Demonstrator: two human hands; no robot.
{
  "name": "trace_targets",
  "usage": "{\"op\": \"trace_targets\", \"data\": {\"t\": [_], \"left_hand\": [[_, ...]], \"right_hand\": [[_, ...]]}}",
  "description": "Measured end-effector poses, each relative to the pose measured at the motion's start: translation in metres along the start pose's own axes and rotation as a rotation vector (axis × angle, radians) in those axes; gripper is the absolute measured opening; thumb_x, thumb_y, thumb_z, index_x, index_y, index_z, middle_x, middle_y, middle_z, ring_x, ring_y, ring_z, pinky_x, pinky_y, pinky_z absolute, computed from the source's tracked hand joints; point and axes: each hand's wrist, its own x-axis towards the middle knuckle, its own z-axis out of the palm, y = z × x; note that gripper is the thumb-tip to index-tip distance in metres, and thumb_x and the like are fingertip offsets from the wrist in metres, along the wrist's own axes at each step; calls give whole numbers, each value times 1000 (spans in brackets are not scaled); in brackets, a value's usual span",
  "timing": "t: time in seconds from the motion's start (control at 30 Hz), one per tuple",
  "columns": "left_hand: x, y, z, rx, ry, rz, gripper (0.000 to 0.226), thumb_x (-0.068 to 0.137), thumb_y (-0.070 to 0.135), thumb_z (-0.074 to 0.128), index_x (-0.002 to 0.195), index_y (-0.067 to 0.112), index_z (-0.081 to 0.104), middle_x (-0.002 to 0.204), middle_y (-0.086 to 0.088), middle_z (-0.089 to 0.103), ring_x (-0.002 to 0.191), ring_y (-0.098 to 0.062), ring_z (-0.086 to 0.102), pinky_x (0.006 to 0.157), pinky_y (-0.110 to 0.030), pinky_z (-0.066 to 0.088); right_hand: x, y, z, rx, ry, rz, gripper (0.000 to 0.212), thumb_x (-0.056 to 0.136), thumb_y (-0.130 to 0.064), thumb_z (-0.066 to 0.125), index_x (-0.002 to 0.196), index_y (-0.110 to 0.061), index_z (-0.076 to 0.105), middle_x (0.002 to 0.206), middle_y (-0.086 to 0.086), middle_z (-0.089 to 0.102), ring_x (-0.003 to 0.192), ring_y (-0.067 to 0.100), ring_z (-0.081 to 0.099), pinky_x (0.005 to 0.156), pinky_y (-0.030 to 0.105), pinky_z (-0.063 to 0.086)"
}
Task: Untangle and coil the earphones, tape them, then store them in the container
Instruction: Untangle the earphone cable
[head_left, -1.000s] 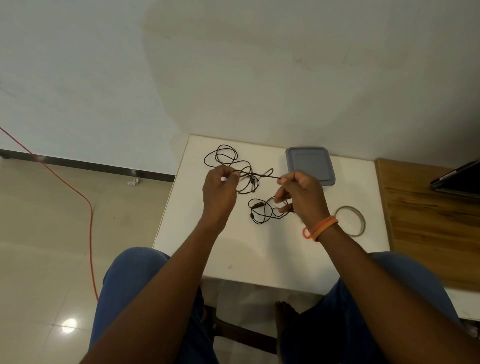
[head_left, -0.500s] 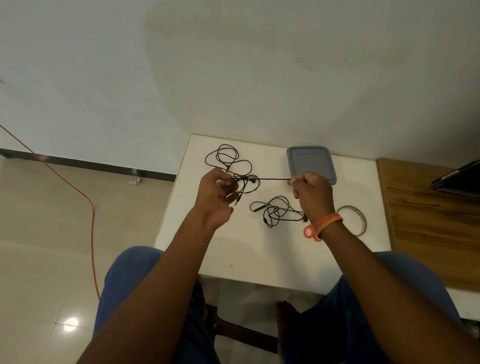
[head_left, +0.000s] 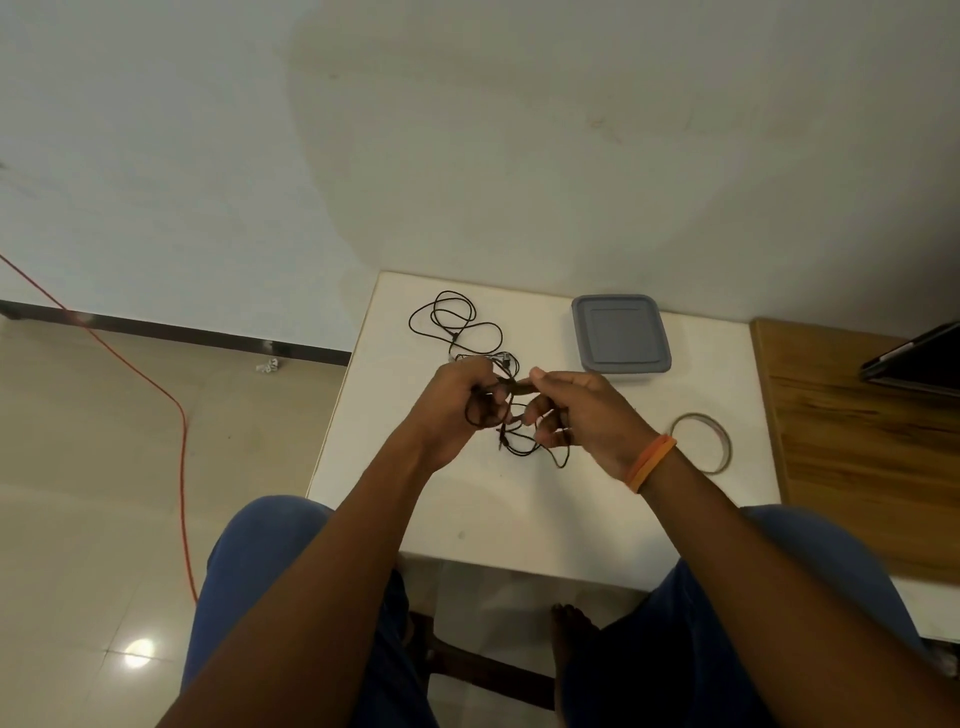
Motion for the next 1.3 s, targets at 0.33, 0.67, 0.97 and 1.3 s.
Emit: {"op": "trace_targets", "data": {"t": [0.33, 0.67, 0.97, 1.3], "left_hand": [[-1, -2, 0, 233, -20, -12, 10, 59, 16, 50, 67, 9, 50, 64, 0, 54, 60, -16, 50, 59, -30, 34], [1, 1, -2, 151, 136, -83, 15, 93, 29, 55, 93, 17, 64, 54, 0, 54, 92, -22, 71, 86, -39, 39], [7, 5, -14, -322, 268, -68, 13, 94, 18, 63, 100, 7, 68, 45, 3, 33, 48, -11, 53, 64, -28, 44], [15, 11, -41, -718, 412, 104, 20, 94, 1, 56, 115, 4, 56, 110, -13, 67, 55, -13, 57, 71, -28, 54]], "right_hand": [[-3, -3, -6, 212, -57, 1, 9, 93, -14, 58, 94, -11, 66, 71, 4, 64, 64, 19, 58, 64, 33, 49], [2, -4, -9, 211, 147, -36, 10, 97, -20, 53, 94, -14, 61, 91, 7, 60, 70, 19, 66, 58, 35, 53], [4, -8, -18, 328, 250, -18, 9, 100, -21, 45, 94, -15, 48, 86, 13, 72, 42, 15, 46, 40, 19, 34], [3, -11, -23, -210, 442, -218, 7, 86, -17, 68, 82, -13, 70, 64, -7, 61, 55, 0, 52, 51, 12, 41]]}}
